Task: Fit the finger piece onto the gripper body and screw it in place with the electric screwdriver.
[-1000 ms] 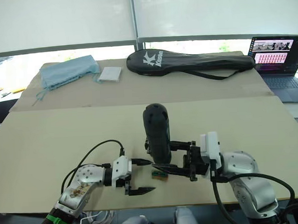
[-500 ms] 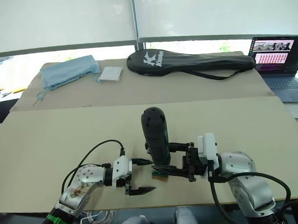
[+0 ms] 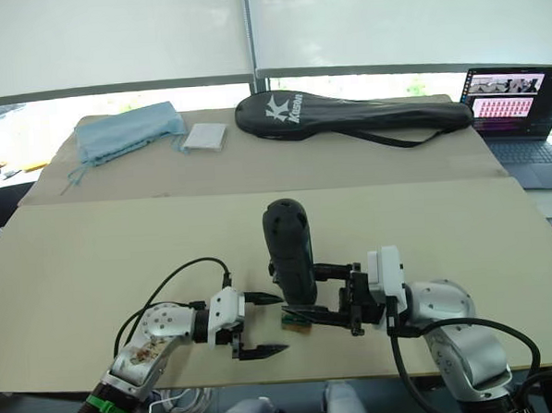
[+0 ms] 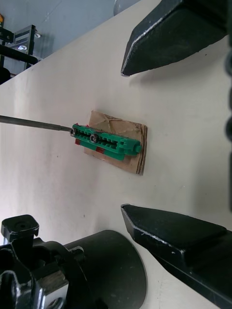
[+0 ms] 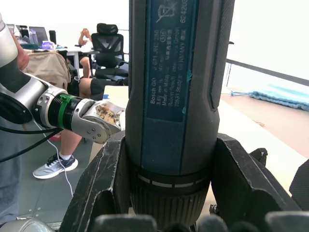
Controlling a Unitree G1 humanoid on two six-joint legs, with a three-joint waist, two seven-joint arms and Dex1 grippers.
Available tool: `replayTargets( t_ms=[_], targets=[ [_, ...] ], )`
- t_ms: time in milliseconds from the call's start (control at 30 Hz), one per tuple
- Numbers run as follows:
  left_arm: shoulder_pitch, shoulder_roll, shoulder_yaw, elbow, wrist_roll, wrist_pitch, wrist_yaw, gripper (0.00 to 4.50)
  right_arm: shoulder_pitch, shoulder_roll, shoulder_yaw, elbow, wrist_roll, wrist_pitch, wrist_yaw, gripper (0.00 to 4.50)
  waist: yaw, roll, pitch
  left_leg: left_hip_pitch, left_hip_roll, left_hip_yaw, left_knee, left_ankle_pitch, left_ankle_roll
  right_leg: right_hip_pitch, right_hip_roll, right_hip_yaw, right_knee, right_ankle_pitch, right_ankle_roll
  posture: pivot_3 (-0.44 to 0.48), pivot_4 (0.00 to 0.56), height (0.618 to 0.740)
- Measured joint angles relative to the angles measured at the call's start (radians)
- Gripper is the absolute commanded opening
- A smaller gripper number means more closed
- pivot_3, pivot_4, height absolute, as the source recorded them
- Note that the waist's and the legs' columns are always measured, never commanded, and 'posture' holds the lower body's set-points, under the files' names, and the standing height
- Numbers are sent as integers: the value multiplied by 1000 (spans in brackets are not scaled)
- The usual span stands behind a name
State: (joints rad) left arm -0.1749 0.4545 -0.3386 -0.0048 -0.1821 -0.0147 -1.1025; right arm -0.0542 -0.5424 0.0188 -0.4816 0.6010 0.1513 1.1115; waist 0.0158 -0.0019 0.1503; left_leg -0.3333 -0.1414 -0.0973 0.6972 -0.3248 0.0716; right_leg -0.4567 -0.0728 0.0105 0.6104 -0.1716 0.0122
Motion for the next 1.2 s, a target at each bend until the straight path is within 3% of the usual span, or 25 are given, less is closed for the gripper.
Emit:
replayTargets(
  t_ms=[1200],
  targets=[
    [0, 3, -2, -21, 1, 41, 11, 4500, 1, 0, 3, 18, -24, -14, -1, 1917, 0, 0, 0, 0, 0, 0, 0, 0, 0, 0, 0, 0, 0, 0, 0, 0, 150, 740]
  ],
)
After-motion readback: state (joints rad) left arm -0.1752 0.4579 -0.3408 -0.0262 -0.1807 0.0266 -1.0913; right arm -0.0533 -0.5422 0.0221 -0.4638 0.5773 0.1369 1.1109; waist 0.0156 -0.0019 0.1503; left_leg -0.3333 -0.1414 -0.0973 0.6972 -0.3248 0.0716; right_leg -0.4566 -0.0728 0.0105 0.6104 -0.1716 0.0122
